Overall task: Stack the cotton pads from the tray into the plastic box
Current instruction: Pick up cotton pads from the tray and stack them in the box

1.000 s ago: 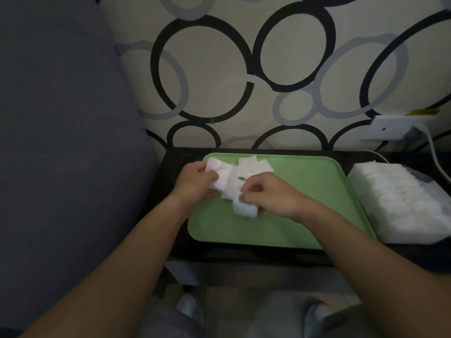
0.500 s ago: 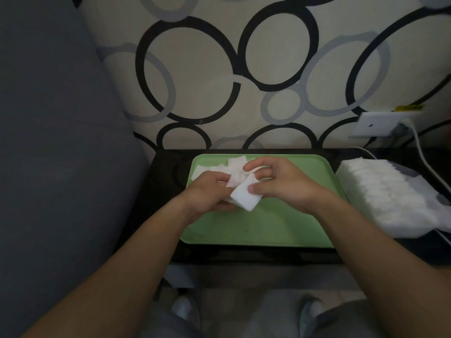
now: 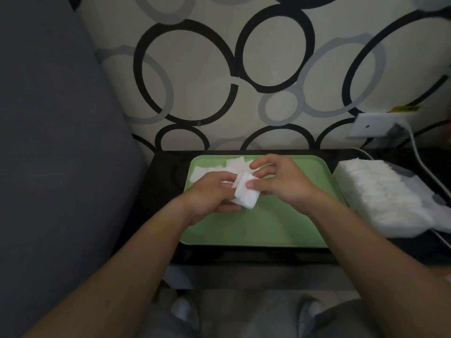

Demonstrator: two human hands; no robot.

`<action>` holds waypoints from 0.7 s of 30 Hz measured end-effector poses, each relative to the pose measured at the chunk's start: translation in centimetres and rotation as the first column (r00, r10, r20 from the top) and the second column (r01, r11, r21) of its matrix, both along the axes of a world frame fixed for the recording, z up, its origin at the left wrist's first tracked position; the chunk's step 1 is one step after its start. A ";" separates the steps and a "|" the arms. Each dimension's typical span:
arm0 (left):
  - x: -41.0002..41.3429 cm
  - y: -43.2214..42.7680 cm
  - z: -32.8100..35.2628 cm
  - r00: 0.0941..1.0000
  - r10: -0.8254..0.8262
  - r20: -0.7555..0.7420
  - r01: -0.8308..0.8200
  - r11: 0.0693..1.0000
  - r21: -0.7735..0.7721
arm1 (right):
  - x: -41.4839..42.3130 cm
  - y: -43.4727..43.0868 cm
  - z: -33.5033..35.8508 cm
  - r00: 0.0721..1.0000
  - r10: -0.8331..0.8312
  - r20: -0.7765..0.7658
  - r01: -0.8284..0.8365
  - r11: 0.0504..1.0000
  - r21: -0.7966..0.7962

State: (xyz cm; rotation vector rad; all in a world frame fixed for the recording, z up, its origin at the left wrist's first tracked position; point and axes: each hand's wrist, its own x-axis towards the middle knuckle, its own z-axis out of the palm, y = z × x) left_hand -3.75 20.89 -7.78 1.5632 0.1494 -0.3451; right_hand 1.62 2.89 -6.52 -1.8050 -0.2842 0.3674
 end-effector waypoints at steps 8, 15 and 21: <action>0.3 0.4 0.2 0.988 0.130 -0.078 -0.135 0.988 -0.069 | 0.6 1.4 -1.5 0.987 -0.047 0.156 0.082 0.970 -0.228; 1.3 2.7 -0.8 0.893 0.445 0.063 -0.449 0.892 0.060 | 2.5 0.8 -3.3 0.977 -0.052 0.208 0.143 0.881 -0.452; 1.2 3.8 -1.2 0.888 0.454 0.076 -0.459 0.886 0.066 | 1.3 2.5 -4.0 0.978 0.179 0.104 -0.052 0.696 -0.716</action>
